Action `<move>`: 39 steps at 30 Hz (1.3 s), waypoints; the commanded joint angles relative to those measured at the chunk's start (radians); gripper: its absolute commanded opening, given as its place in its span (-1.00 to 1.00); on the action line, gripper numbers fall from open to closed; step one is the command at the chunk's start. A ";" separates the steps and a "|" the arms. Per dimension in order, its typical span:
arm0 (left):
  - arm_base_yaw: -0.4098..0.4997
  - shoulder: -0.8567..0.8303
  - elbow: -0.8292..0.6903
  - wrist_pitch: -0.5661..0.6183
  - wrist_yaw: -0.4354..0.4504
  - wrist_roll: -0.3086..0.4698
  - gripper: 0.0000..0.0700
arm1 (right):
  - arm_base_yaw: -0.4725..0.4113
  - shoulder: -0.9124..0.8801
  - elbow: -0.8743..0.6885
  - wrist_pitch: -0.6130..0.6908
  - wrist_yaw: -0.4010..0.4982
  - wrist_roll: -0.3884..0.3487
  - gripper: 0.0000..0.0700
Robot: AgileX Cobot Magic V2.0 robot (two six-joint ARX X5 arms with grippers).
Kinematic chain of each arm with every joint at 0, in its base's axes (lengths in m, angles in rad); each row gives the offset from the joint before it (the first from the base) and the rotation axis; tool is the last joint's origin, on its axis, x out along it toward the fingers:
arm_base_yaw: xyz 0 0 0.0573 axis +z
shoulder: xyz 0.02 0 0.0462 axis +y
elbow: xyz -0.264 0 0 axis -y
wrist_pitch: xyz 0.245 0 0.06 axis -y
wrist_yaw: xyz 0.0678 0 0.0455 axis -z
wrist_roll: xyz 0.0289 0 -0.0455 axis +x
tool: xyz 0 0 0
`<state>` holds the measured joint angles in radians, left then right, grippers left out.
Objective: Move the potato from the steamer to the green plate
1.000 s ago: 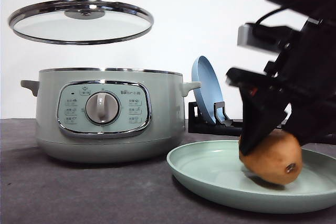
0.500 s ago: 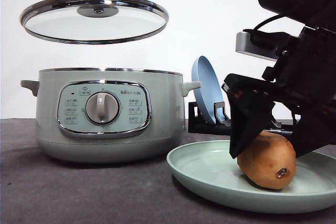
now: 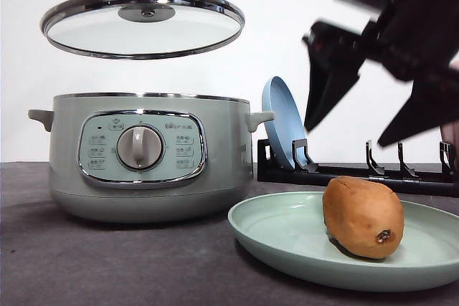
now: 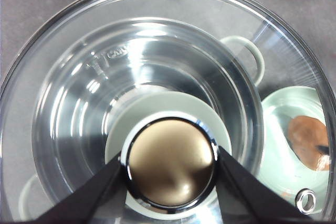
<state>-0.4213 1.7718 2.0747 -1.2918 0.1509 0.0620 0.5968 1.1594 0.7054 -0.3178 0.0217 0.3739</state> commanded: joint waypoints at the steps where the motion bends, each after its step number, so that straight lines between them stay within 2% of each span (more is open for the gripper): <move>1: -0.006 0.029 0.044 0.032 0.002 0.008 -1.00 | -0.002 -0.014 0.030 -0.023 0.012 -0.032 0.75; 7: -0.014 0.068 0.043 0.031 -0.004 0.014 -1.00 | -0.038 -0.085 0.093 -0.080 0.020 -0.074 0.75; 12: -0.027 0.098 0.043 0.032 -0.062 0.025 -1.00 | -0.066 -0.132 0.138 -0.106 0.033 -0.103 0.75; 15: -0.032 0.108 0.043 0.035 -0.068 0.028 -1.00 | -0.082 -0.157 0.148 -0.107 0.033 -0.119 0.75; 23: -0.039 0.127 0.042 0.043 -0.081 0.032 -1.00 | -0.115 -0.176 0.153 -0.112 0.032 -0.128 0.75; 39: -0.039 0.144 0.007 0.057 -0.081 0.035 -1.00 | -0.117 -0.176 0.153 -0.110 0.032 -0.138 0.75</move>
<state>-0.4541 1.9030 2.0548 -1.2594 0.0685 0.0880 0.4763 0.9783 0.8417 -0.4336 0.0528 0.2516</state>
